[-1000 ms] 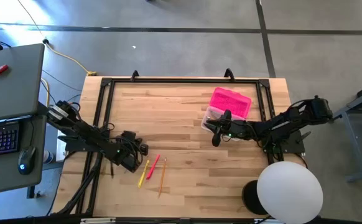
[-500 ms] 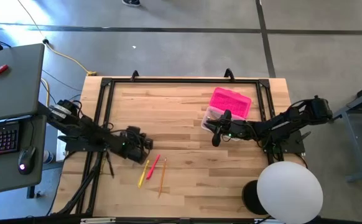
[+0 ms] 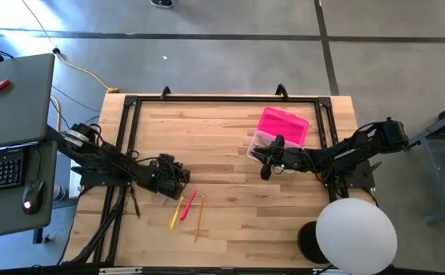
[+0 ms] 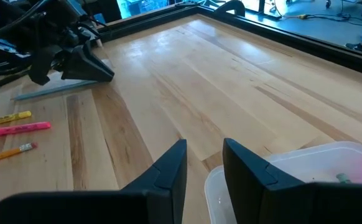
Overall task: Pick & place school supplies into a supply box
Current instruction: Put the blue pencil into the pink supply box
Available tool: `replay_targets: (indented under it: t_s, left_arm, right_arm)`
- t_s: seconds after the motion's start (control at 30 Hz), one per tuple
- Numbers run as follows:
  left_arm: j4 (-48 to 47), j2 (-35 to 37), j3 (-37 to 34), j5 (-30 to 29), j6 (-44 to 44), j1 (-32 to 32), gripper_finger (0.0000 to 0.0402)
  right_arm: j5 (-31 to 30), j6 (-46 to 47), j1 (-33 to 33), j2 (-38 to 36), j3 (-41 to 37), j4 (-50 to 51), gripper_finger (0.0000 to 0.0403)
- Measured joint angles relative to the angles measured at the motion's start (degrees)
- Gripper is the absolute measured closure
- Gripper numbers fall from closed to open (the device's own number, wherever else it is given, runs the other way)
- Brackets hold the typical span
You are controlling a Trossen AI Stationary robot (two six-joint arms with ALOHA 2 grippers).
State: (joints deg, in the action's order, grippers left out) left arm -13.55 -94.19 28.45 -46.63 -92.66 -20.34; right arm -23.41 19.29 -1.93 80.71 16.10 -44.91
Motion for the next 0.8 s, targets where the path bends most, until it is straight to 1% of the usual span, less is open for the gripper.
replay_targets:
  t_s: [0.13,0.27,0.5,0.6,0.8]
  left_arm:
    - [2.0,-4.6,0.5,-3.9,0.3,-0.4,0.0297]
    - [3.0,-7.0,0.5,-7.4,0.0,-2.0,0.0304]
    - [2.9,-7.1,0.6,-7.6,-0.1,-2.6,0.0304]
    - [2.9,-7.1,1.2,-7.5,1.3,-2.5,0.0301]
    - [3.4,-7.3,1.8,-8.8,2.2,-2.5,0.0300]
  right_arm:
    - [0.0,0.0,0.0,0.0,0.0,0.6,0.0320]
    - [0.0,0.2,0.0,0.0,0.0,2.2,0.0320]
    - [0.0,0.3,-0.1,0.0,0.0,3.8,0.0320]
    - [0.0,0.3,-0.1,0.0,0.0,4.0,0.0320]
    - [-1.5,0.1,0.0,0.0,0.0,3.5,0.0320]
